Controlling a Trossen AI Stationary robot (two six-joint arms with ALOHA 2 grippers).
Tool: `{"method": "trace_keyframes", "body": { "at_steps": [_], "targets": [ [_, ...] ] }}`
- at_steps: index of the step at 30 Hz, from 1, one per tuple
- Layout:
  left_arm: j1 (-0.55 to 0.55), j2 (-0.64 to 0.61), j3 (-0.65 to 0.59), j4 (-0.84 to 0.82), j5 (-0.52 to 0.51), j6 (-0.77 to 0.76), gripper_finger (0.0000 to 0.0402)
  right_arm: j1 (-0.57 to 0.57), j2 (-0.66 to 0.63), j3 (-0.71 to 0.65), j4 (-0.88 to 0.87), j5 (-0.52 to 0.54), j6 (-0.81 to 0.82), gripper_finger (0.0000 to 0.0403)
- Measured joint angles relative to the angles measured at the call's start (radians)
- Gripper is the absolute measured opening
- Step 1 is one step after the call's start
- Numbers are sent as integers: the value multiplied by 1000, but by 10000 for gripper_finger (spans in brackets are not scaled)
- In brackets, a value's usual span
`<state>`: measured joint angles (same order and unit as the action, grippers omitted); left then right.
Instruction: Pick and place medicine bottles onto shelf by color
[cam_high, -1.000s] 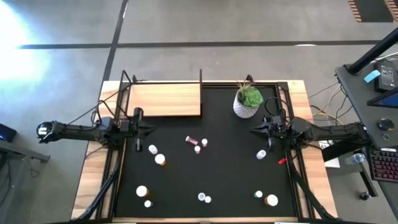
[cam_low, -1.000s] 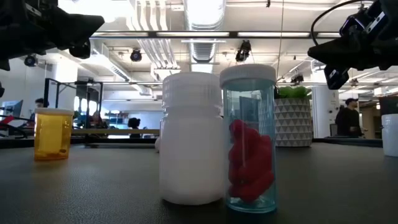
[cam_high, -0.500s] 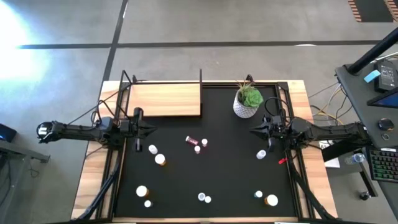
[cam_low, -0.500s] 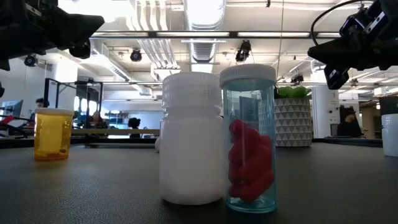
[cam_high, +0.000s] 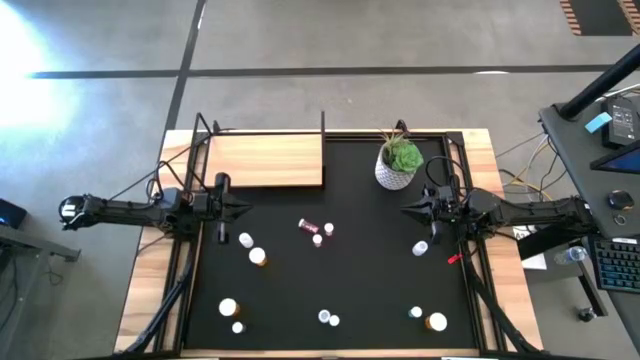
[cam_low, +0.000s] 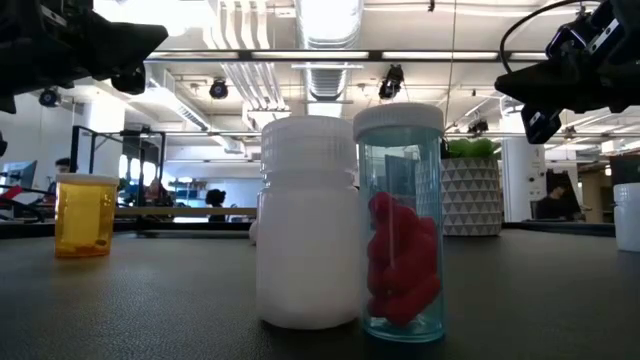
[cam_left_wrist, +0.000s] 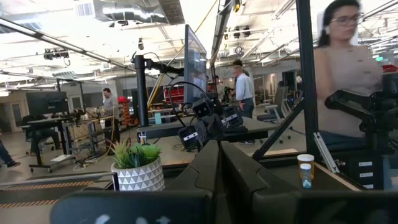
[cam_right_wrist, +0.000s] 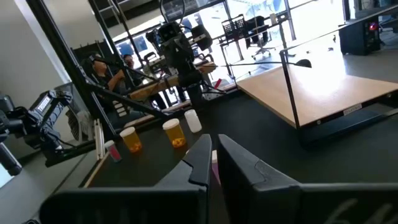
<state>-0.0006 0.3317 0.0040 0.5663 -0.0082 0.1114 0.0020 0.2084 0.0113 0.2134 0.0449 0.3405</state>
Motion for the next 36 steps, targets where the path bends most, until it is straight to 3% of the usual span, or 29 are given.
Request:
{"method": "trace_keyframes", "body": {
  "at_steps": [22,28,36],
  "targets": [
    [0,0,0,0,0,0,0,0,0,0,17,0,0,18],
    [0,0,0,0,0,0,0,0,2,0,89,32,0,18],
    [0,0,0,0,0,0,0,0,3,0,198,71,231,18]
  ]
}}
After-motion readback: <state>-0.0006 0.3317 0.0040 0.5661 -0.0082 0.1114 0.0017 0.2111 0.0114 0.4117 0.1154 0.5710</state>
